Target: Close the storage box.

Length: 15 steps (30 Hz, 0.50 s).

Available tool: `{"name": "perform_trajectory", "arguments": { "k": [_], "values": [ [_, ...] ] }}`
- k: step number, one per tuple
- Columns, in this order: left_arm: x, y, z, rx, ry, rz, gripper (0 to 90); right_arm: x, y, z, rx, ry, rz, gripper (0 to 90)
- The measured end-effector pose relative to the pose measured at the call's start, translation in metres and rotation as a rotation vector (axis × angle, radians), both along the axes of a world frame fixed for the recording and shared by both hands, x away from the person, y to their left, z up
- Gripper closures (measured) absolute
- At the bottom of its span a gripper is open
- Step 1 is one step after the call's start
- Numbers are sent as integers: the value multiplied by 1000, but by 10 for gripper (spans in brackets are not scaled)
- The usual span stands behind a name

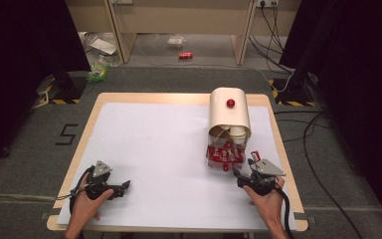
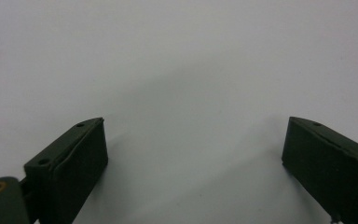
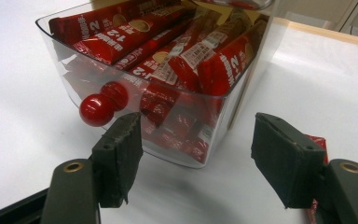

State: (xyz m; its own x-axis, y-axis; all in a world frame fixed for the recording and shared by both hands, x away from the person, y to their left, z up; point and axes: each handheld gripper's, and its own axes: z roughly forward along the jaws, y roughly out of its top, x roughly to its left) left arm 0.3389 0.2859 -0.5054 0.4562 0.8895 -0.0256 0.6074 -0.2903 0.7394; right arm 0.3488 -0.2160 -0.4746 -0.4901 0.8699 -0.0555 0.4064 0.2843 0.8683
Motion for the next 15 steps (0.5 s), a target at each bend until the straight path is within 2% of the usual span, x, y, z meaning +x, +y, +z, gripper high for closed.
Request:
{"name": "perform_trajectory", "arguments": {
  "k": [15],
  "values": [
    [0,0,0,0,0,0,59,10,-2,-2,3,0,-21,330]
  ]
}}
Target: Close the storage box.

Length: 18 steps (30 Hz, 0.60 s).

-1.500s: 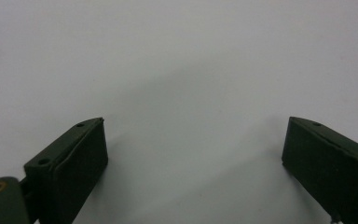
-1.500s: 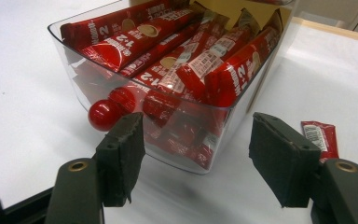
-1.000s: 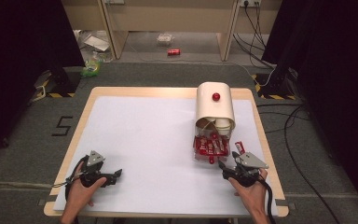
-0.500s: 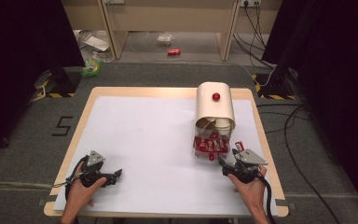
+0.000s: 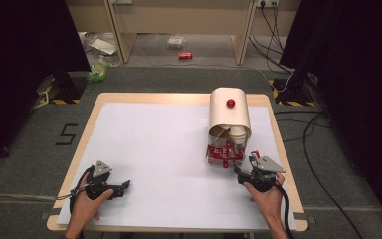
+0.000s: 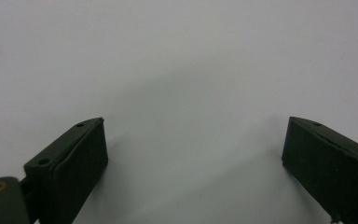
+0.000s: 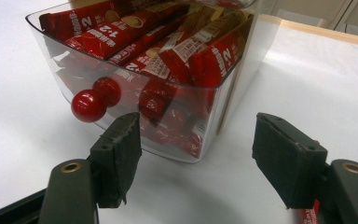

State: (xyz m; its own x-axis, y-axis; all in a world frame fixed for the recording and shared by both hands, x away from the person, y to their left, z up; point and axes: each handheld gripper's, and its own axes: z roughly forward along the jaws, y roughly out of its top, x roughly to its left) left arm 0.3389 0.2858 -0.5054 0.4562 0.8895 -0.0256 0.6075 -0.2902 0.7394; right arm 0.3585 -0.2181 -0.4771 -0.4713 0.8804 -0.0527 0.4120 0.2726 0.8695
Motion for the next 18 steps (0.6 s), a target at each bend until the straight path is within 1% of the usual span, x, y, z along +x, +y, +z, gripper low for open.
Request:
{"name": "perform_trajectory", "arguments": {
  "k": [15,16,18],
  "values": [
    [0,0,0,0,0,0,59,5,0,0,0,-1,-10,323],
    [0,0,0,0,0,0,59,6,0,0,-7,-6,-7,322],
    [0,0,0,0,0,0,59,7,0,0,-2,-3,-12,322]
  ]
}}
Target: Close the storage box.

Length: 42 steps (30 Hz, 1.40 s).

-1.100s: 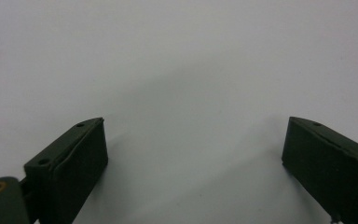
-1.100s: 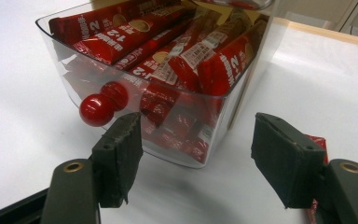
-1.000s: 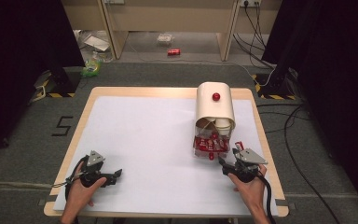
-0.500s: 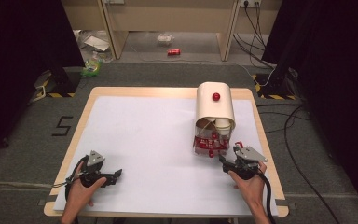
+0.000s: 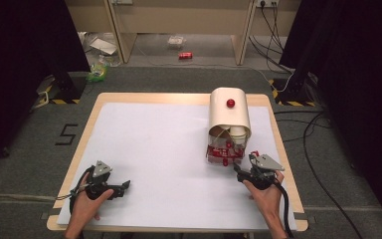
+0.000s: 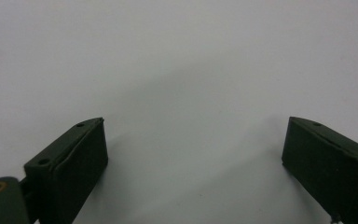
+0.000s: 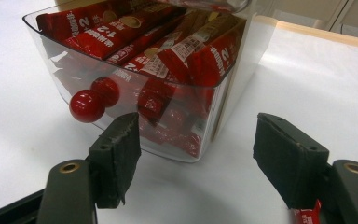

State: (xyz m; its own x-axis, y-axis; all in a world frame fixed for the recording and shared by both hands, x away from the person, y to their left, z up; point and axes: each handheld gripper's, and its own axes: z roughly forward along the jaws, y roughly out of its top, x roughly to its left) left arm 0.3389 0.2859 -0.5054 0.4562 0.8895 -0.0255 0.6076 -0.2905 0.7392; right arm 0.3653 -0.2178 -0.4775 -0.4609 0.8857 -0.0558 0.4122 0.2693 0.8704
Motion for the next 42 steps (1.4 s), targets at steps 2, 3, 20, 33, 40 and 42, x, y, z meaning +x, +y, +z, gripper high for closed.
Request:
{"name": "perform_trajectory", "arguments": {
  "k": [2,3,20,33,40,42],
  "values": [
    [0,0,0,0,0,0,59,1,0,0,-1,0,-2,322],
    [0,0,0,0,0,0,59,2,0,0,1,-3,-2,322],
    [0,0,0,0,2,-1,58,12,-3,-3,20,-7,-37,323],
    [0,0,0,2,-1,1,58,16,-7,-3,30,-7,-34,323],
    [0,0,0,2,-1,1,59,18,-5,-2,18,1,-38,293],
    [0,0,0,2,-2,1,59,19,-2,-1,18,-1,-31,285]
  ]
}}
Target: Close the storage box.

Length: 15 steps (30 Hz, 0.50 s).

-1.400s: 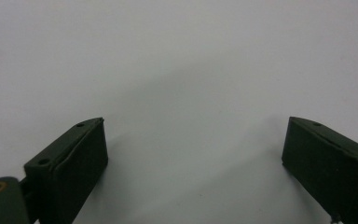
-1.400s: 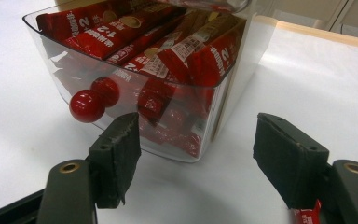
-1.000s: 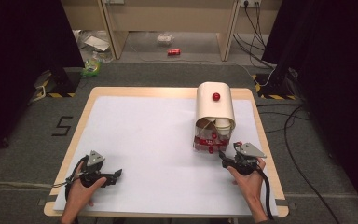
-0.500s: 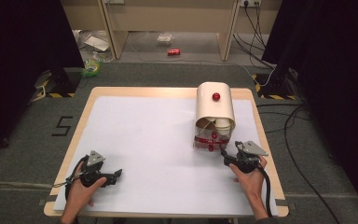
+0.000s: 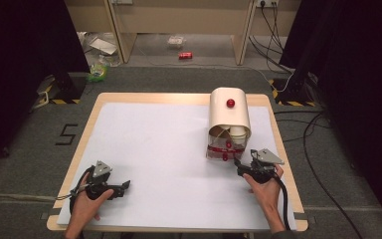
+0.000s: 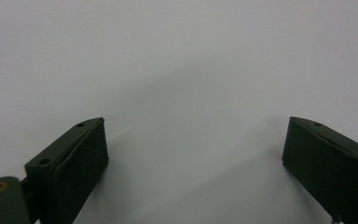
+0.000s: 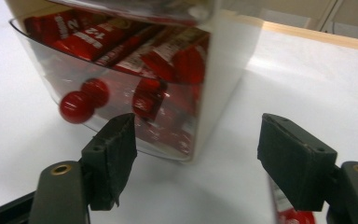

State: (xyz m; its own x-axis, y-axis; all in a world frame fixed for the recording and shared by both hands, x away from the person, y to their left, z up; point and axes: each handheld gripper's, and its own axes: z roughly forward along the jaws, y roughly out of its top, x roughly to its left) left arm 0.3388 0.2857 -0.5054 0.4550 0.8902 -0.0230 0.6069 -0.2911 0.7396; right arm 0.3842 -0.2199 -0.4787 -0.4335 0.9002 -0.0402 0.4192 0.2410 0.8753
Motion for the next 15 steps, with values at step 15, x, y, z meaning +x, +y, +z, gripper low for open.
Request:
{"name": "perform_trajectory", "arguments": {
  "k": [15],
  "values": [
    [0,0,0,-3,3,-2,58,-13,-3,10,10,8,22,317]
  ]
}}
